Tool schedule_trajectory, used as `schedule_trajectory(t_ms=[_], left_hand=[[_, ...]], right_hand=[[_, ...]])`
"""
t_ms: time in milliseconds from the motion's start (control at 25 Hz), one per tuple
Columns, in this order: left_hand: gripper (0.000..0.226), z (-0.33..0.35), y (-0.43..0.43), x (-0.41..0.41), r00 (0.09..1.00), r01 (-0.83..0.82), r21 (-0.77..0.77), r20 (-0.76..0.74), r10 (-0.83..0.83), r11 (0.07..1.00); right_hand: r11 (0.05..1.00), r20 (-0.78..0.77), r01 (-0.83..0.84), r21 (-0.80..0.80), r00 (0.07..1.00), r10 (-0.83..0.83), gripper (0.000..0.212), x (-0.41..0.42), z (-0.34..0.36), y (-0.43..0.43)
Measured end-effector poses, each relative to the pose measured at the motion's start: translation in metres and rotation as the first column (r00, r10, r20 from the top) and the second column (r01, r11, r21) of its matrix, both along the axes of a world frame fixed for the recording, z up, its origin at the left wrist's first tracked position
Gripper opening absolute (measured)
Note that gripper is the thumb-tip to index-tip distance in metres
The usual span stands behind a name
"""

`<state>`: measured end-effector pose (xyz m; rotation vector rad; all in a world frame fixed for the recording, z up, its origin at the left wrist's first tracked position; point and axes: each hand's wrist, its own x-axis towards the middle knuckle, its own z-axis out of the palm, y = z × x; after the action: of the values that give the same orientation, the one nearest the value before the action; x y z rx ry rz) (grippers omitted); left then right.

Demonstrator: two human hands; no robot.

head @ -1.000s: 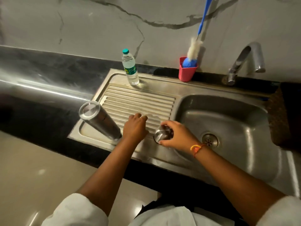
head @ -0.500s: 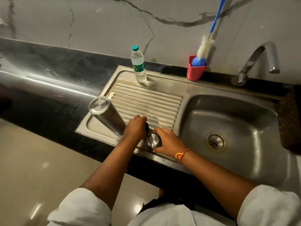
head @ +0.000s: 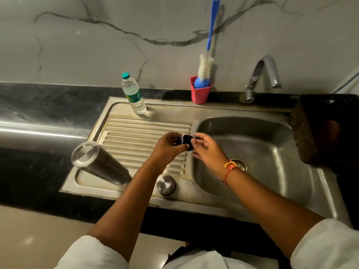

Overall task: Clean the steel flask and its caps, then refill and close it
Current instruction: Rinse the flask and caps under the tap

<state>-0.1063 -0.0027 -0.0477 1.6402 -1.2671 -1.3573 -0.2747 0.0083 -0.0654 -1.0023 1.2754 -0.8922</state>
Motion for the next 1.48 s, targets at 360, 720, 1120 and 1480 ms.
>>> schedule_trajectory(t_ms=[360, 720, 1120, 1480], left_hand=[[0.037, -0.009, -0.067, -0.121, 0.932, 0.360, -0.013, -0.035, -0.361, 0.933], [0.064, 0.007, -0.177, -0.228, 0.435, 0.845, -0.221, 0.815, -0.384, 0.487], [0.064, -0.009, -0.202, -0.231, 0.167, 0.938, -0.099, 0.969, -0.183, 0.331], [0.037, -0.029, -0.164, -0.236, 0.802, 0.577, -0.461, 0.477, -0.361, 0.674]], right_hand=[[0.847, 0.365, 0.461, 0.264, 0.765, -0.530, 0.032, -0.095, -0.004, -0.033], [0.609, 0.444, 0.601, 0.518, 0.419, -0.792, 0.030, -0.152, 0.008, -0.066], [0.627, 0.506, 0.555, 0.547, 0.378, -0.775, 0.035, -0.165, 0.012, -0.084], [0.667, 0.466, 0.499, 0.553, 0.479, -0.744, 0.039, -0.169, 0.010, -0.099]])
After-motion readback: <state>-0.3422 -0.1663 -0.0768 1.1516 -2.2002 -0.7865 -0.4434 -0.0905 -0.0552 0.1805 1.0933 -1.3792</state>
